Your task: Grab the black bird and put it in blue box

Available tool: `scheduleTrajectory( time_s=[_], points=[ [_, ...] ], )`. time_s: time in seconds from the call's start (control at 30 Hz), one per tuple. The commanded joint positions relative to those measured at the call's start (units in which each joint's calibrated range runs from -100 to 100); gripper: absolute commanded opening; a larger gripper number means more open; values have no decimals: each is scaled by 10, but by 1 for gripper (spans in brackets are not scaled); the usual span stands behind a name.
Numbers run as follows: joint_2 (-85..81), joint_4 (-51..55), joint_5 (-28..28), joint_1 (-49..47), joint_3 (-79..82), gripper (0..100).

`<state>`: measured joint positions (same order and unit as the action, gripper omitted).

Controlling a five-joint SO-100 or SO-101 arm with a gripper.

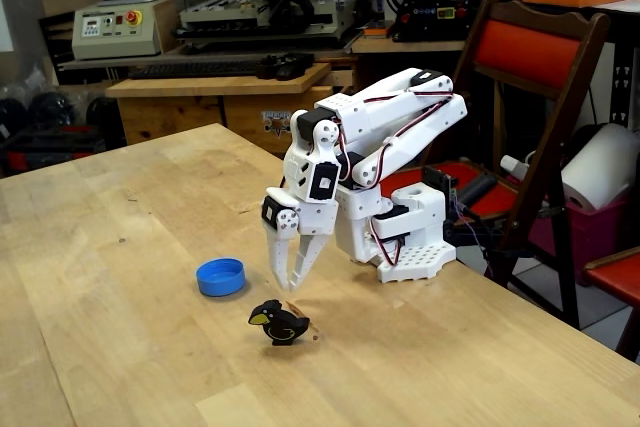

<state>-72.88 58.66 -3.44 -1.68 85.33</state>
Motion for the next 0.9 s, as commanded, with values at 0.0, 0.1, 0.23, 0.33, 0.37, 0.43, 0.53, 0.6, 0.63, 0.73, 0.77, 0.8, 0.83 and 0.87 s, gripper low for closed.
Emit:
scheduleTrajectory(
  time_s=[0.0, 0.1, 0.23, 0.33, 0.37, 0.43, 0.53, 0.6, 0.63, 0.73, 0.77, 0.8, 0.83, 0.87],
  points=[
    [-8, -5, -1, -2, -3, 3],
    [-8, -5, -1, -2, -3, 3],
    [-8, -5, -1, -2, -3, 3],
    [-8, -5, -1, -2, -3, 3],
    [-8, -5, -1, -2, -3, 3],
    [-8, -5, -1, -2, -4, 3],
    [-8, -5, -1, -2, -4, 3],
    [-8, -5, -1, -2, -4, 3],
    [-8, -5, -1, -2, -3, 3],
    [-8, -5, -1, 1, -3, 3],
    [-8, -5, -1, 1, -3, 3],
    [-8, -5, -1, 1, -3, 3],
    [-8, -5, -1, 1, -3, 3],
    [-8, -5, -1, -1, -3, 3]
  ],
)
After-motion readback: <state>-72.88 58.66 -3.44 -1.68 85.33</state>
